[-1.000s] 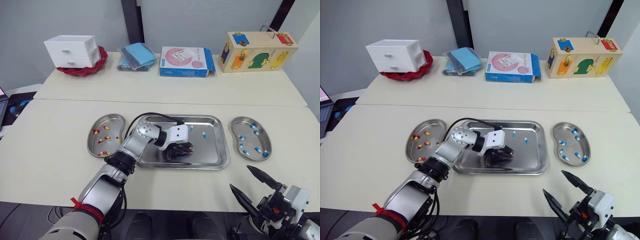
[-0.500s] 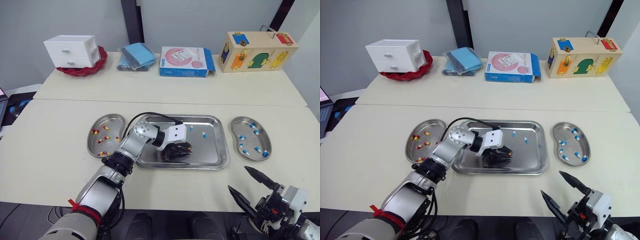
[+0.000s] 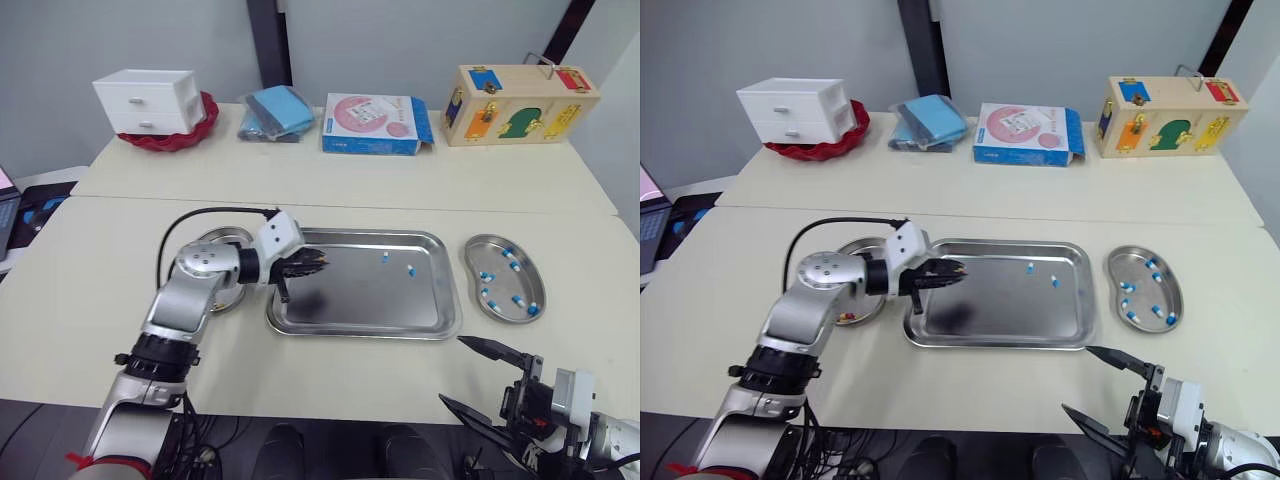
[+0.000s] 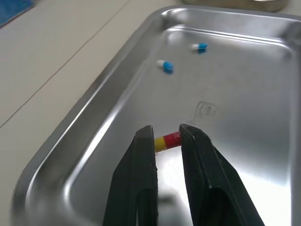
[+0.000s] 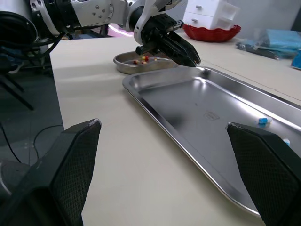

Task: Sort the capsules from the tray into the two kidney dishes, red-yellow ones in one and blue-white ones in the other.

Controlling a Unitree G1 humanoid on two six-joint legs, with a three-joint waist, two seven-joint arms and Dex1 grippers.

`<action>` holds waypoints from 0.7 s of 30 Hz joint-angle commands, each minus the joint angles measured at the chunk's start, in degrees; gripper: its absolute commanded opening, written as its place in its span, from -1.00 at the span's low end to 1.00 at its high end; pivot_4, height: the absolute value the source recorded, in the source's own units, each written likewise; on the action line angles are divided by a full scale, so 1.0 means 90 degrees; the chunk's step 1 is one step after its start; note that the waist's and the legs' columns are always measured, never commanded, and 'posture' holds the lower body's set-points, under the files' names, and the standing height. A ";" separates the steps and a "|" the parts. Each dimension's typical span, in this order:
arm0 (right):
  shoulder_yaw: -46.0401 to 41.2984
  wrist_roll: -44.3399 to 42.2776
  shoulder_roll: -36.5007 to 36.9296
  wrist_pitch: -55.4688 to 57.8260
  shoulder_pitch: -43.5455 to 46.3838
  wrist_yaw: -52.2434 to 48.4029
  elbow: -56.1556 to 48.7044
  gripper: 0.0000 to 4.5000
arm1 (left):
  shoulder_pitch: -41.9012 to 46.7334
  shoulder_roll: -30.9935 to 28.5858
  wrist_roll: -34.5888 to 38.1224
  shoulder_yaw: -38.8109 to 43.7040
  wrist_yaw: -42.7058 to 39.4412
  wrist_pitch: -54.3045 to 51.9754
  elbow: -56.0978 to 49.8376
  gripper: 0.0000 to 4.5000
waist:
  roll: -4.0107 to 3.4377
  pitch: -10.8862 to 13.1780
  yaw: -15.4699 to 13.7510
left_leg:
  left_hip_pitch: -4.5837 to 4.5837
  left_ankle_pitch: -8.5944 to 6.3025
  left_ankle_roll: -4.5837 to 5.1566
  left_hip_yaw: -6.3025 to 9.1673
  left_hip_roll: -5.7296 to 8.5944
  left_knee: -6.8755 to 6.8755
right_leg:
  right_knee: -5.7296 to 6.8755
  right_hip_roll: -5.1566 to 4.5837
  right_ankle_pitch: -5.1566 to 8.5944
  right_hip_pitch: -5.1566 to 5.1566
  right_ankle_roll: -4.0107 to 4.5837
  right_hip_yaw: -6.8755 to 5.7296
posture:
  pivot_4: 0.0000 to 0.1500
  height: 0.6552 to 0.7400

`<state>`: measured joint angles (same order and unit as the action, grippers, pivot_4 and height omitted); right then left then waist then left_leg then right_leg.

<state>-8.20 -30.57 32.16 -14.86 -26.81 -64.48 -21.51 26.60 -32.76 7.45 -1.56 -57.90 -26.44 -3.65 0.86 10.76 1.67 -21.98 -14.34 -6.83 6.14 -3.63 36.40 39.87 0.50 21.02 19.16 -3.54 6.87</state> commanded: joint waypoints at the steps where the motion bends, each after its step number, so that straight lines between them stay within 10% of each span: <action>1: 0.0024 -0.0248 0.0116 0.0111 0.0240 -0.0241 0.0167 1.00 | -0.0431 -0.0375 0.0359 0.1139 0.0636 -0.0753 -0.0852 -0.82 | 0.0000 0.0000 0.0001 | 0.0001 0.0000 0.0000 0.0001 -0.0001 0.0000 | 0.0001 0.0000 0.0000 0.0000 0.0000 0.0000 | 1.00 1.00; 21: 0.0099 -0.0372 0.0094 0.0327 0.0906 -0.0641 0.0575 1.00 | -0.1680 -0.0792 0.0601 0.1927 0.1758 -0.0612 -0.0612 -0.82 | 0.0005 0.0000 -0.0004 | 0.0002 0.0000 -0.0001 0.0005 -0.0002 0.0000 | 0.0003 -0.0001 0.0000 0.0001 0.0000 -0.0006 | 1.00 1.00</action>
<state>-6.95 -33.27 33.16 -11.36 -18.26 -69.95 -15.32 10.86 -39.74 12.52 15.51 -42.75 -33.11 -8.57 0.90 10.76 1.64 -21.96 -14.34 -6.83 6.18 -3.65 36.40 39.89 0.49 21.02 19.17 -3.54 6.81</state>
